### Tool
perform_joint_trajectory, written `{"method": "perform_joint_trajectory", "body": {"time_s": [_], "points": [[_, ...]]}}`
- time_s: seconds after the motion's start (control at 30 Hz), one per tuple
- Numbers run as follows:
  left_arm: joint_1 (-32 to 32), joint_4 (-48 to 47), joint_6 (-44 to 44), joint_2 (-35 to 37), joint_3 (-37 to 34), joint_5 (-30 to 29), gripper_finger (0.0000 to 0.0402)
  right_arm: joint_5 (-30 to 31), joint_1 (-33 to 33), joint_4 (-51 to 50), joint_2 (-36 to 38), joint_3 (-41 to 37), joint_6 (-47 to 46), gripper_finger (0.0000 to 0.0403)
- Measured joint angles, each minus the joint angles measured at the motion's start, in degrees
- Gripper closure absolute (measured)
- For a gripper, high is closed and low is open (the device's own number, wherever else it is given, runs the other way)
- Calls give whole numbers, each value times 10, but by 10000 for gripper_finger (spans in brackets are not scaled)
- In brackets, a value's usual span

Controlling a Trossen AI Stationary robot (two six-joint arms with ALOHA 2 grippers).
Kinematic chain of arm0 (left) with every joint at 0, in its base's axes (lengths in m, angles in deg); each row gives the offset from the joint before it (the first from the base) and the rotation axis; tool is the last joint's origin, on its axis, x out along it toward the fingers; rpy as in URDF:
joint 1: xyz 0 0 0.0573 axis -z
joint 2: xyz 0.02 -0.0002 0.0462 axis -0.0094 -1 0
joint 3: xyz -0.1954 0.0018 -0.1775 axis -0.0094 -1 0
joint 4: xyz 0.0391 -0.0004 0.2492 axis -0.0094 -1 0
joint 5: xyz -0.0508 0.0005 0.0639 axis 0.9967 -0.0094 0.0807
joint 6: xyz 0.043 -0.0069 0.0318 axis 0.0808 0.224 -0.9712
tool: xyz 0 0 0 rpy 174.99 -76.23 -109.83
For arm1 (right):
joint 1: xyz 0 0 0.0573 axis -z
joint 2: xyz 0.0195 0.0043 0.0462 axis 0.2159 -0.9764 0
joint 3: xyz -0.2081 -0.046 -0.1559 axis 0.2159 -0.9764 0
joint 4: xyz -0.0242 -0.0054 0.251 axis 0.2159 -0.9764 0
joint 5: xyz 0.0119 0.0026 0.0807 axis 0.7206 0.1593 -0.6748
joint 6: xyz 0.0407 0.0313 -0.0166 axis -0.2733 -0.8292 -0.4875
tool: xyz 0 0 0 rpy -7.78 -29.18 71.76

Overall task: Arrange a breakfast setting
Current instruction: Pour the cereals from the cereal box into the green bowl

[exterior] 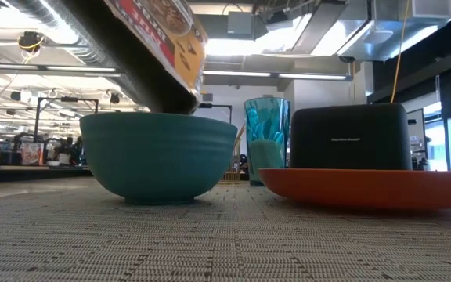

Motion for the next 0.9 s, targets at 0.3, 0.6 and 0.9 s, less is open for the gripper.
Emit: {"method": "perform_joint_trajectory", "body": {"time_s": [0.3,0.6,0.9], "points": [[20,1,0,-6,0,-11,309,0,0,0,0,0,9,157],[24,12,-10,-7,0,-6,309,0,0,0,0,0,10,157],[24,21,-15,-7,0,-8,309,0,0,0,0,0,10,157]]}}
